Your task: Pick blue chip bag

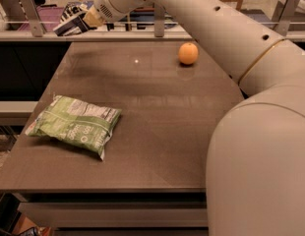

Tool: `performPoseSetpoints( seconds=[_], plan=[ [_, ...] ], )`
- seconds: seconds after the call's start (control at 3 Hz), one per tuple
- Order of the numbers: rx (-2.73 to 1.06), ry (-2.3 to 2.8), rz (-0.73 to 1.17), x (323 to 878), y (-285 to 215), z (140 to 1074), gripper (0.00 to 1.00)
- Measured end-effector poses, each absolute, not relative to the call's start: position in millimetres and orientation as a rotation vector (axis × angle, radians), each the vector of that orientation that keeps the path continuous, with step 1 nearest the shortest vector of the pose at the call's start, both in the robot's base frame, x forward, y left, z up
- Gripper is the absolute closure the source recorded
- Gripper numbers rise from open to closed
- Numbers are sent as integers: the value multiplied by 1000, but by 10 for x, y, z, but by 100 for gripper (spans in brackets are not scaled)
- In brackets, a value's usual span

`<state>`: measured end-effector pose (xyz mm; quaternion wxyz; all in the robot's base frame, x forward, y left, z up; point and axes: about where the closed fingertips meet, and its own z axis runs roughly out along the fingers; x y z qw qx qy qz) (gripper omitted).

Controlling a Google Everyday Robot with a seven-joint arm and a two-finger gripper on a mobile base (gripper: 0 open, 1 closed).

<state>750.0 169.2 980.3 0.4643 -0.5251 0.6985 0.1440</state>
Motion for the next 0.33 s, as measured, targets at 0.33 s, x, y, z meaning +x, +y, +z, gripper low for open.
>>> performPoseSetpoints(
  seconds=[0.33],
  plan=[
    [-1290,1716,354,7500,1692,9802,100]
  ],
)
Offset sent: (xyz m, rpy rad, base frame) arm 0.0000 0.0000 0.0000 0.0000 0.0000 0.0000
